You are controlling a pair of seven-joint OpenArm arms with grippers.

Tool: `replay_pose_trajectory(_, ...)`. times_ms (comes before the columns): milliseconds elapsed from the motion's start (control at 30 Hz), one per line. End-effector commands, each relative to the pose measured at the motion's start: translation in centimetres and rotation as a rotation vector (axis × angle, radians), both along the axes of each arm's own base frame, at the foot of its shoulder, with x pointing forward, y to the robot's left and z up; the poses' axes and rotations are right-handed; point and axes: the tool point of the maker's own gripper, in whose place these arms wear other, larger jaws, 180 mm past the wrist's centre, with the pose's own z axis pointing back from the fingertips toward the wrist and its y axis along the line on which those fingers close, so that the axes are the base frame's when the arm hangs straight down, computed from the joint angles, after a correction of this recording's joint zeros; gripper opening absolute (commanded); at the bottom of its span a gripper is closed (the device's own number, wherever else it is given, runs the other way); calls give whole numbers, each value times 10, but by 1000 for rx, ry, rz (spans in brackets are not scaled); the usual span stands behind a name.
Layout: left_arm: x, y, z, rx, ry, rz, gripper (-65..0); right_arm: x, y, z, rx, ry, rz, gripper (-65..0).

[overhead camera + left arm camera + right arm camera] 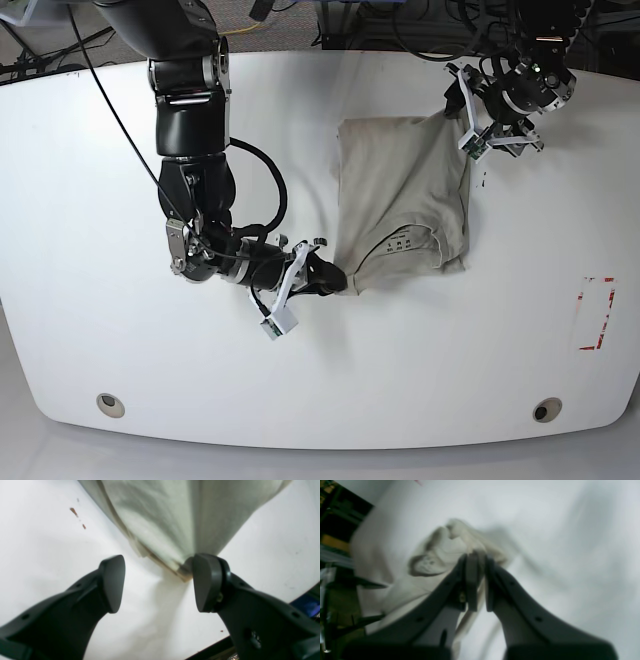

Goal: Fold the T-shirt properly
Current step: 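Tug the shirt edge with the right gripper to flatten the fold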

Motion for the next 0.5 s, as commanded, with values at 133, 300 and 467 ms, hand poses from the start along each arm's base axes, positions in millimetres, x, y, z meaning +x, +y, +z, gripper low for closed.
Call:
replay_pose_trajectory(133,8,-1,15,2,-53,-10,-258,23,-5,6,-9,-82,-60,-564)
replay_pose_trajectory(300,12,-2,18,2,-66,-13,-258,27,-11,14,-22,-112,-65,-298)
replay_pose_trajectory(467,26,-4,34,5,-125,-22,-258,14,-29,24,-60,-161,-59,-147)
